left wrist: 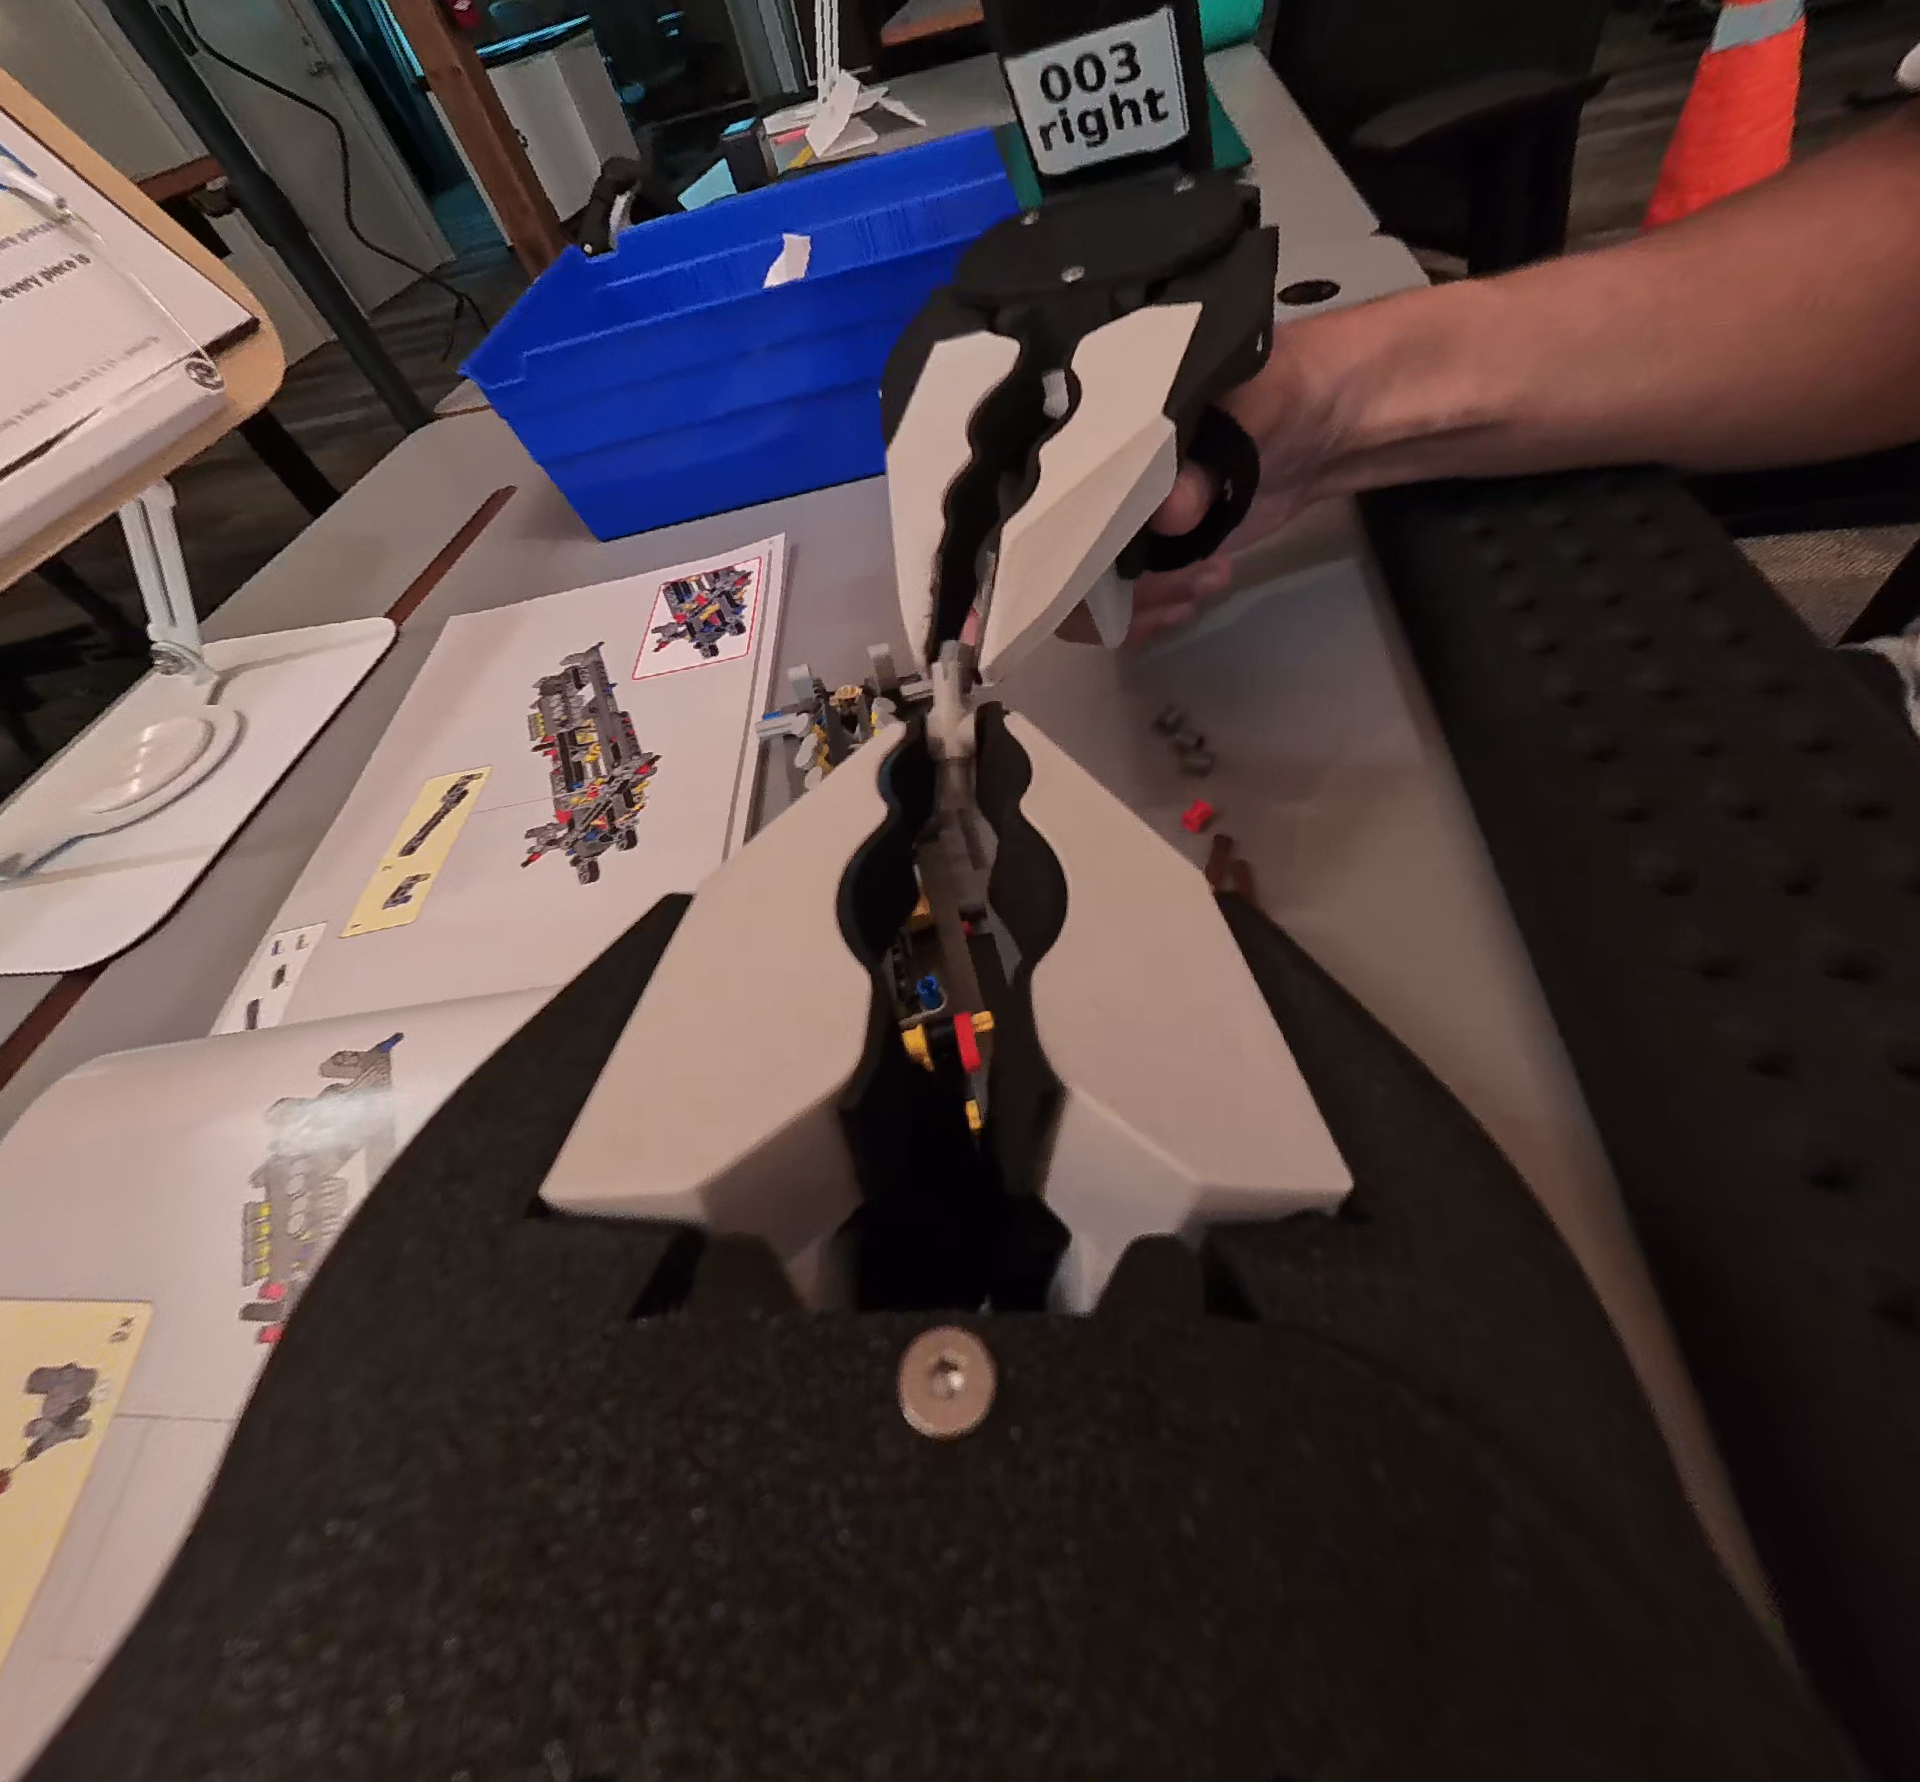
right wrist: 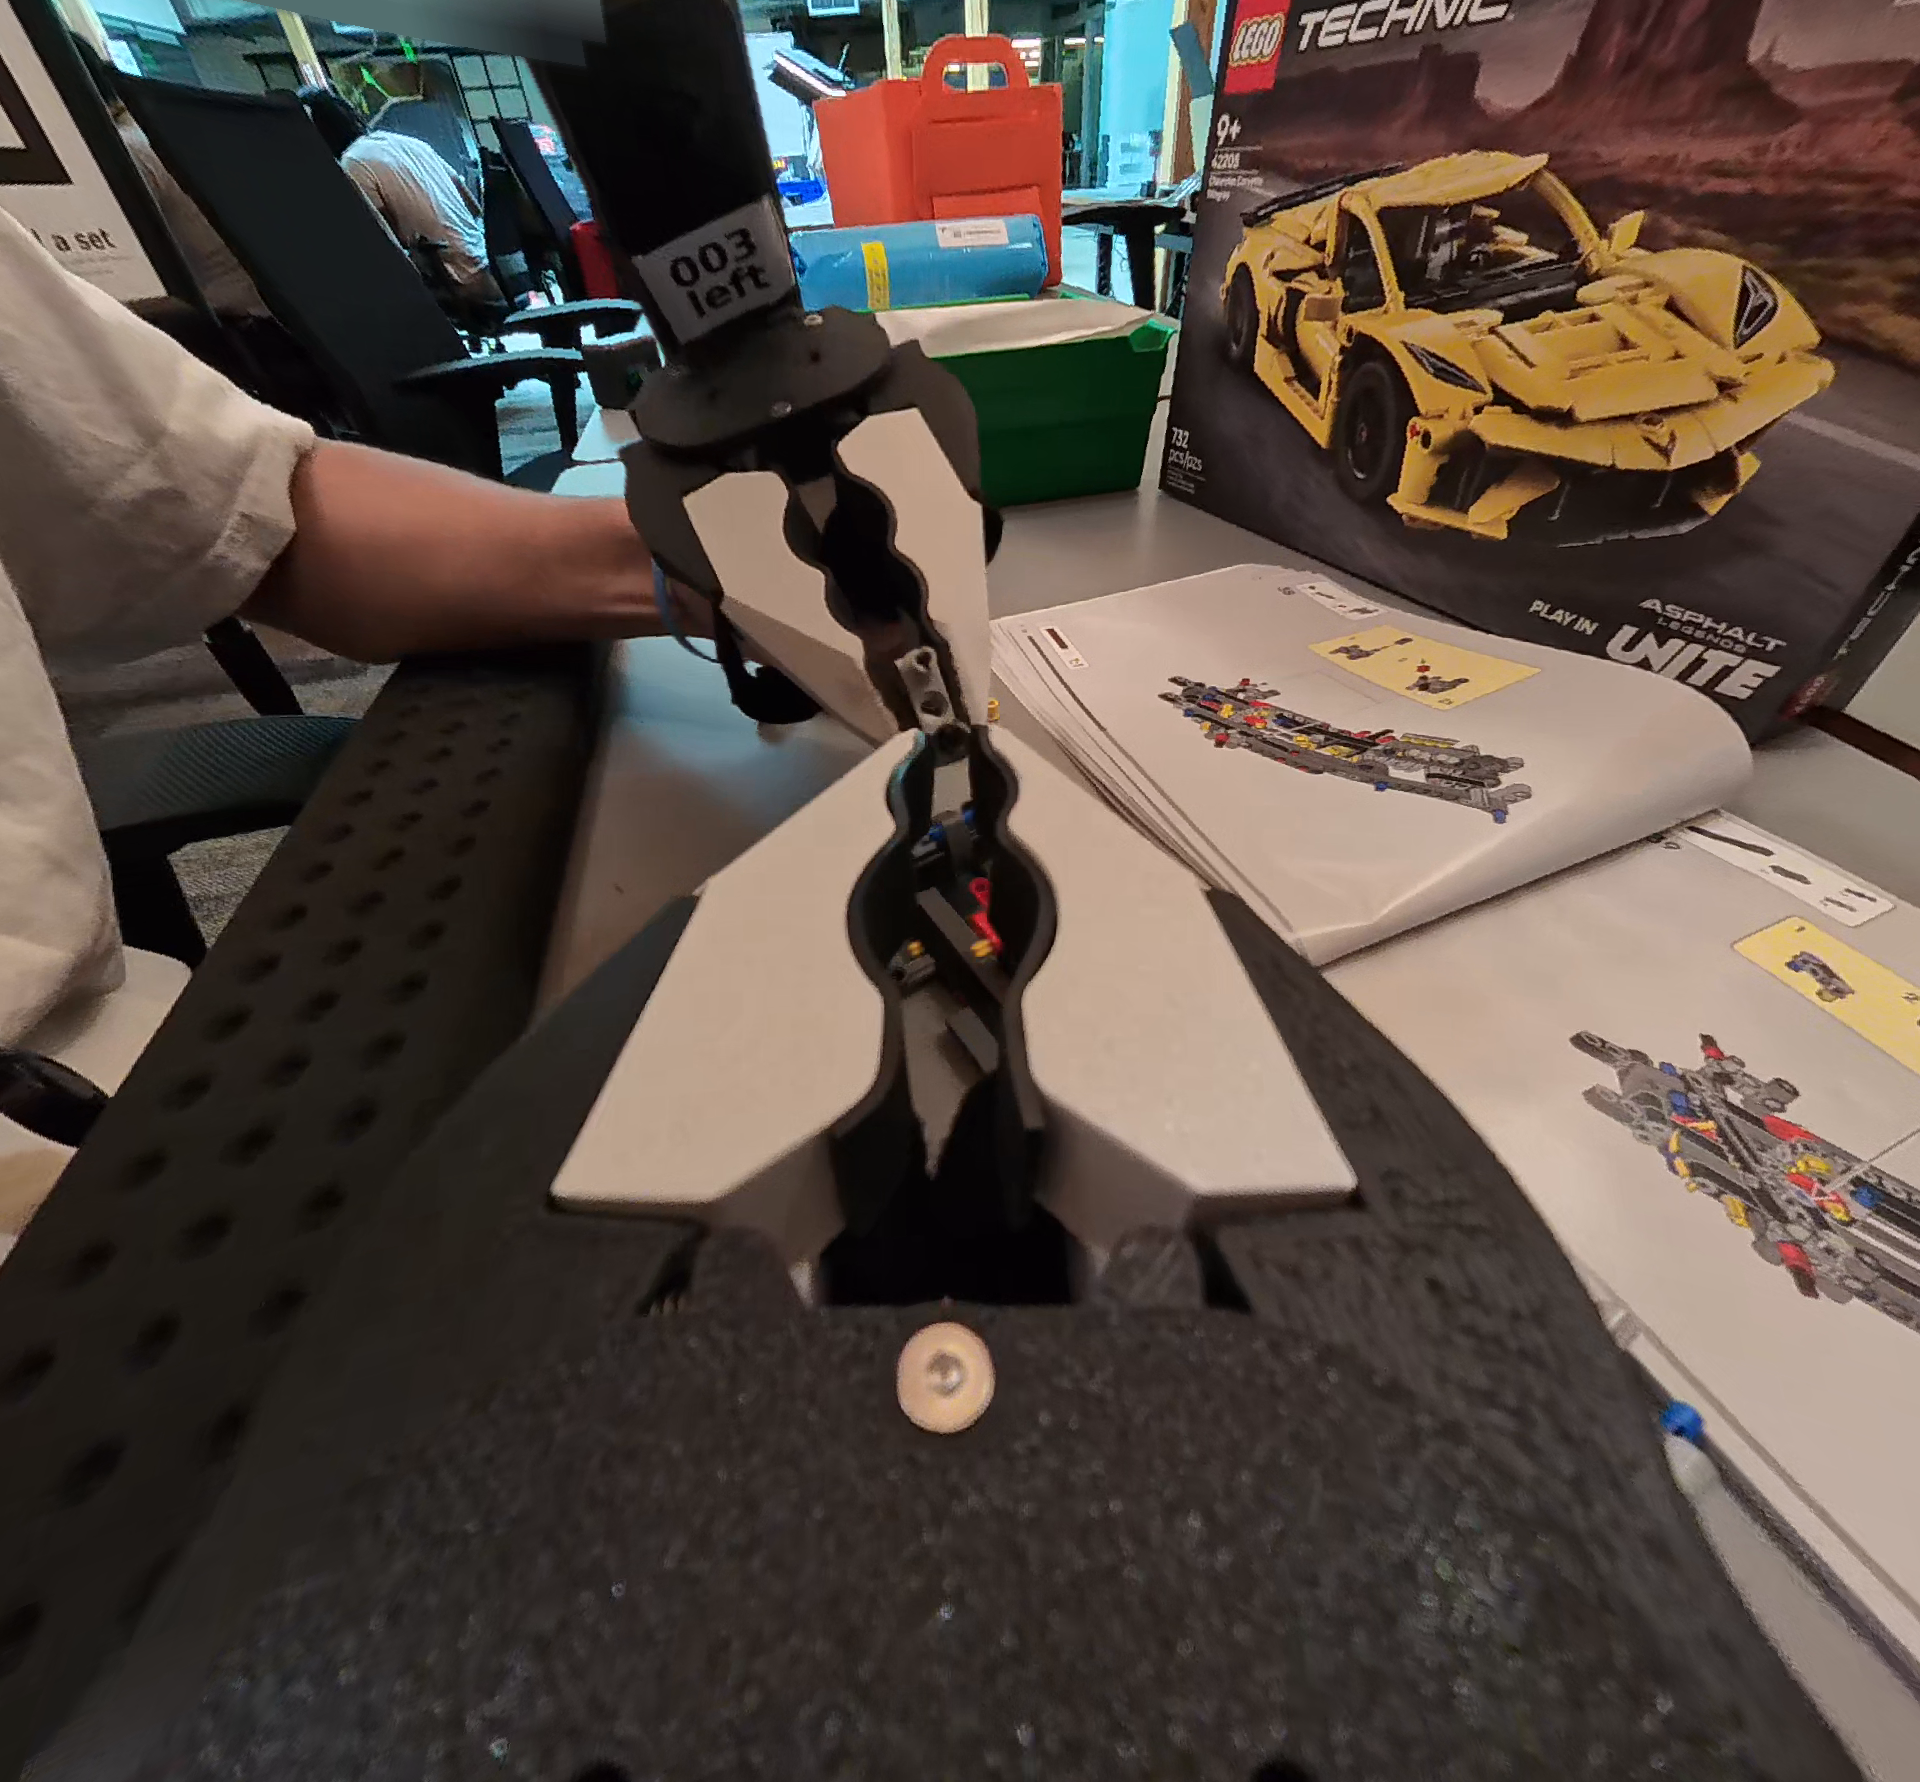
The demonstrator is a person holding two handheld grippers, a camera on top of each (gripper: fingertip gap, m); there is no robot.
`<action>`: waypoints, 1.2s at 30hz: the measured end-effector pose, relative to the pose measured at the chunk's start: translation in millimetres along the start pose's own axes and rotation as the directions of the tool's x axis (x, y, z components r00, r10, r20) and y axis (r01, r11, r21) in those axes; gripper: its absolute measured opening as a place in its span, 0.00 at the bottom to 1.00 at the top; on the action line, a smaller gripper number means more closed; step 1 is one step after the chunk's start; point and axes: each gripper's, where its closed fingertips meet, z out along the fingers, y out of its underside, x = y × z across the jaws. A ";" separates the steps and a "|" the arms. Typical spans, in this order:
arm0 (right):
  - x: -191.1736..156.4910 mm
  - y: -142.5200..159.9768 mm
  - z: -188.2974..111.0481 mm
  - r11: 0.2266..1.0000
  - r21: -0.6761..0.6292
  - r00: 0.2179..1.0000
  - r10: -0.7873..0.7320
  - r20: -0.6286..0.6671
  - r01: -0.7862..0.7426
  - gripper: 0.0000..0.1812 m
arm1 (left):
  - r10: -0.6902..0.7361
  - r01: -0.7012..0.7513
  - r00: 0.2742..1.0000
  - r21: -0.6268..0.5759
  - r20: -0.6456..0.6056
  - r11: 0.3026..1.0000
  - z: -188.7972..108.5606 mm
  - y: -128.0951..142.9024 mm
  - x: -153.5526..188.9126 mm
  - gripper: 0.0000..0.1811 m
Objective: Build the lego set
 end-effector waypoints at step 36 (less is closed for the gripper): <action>-7.4 80.0 8.3 0.852 -0.496 0.984 -0.176 0.024 0.165 0.03 | 0.575 -0.547 0.812 -0.474 -0.101 0.690 13.5 66.8 19.3 0.04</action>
